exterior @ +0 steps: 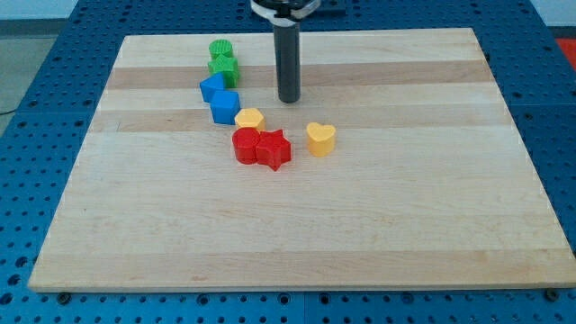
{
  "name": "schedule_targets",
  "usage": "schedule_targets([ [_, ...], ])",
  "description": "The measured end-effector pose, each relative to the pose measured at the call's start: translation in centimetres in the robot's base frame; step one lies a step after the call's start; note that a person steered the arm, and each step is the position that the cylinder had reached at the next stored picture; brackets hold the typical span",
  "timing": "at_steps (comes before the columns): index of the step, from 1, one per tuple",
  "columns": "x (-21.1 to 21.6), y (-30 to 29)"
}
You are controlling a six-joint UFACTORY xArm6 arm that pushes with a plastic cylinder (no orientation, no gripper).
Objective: Separate the group of blocks
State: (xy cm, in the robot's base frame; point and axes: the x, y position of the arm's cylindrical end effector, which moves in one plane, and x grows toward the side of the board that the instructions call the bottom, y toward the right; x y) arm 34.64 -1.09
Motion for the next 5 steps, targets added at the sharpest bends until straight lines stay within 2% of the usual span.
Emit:
schedule_targets([
  [2,2.6,-3.1],
  [5,3.1,-3.9],
])
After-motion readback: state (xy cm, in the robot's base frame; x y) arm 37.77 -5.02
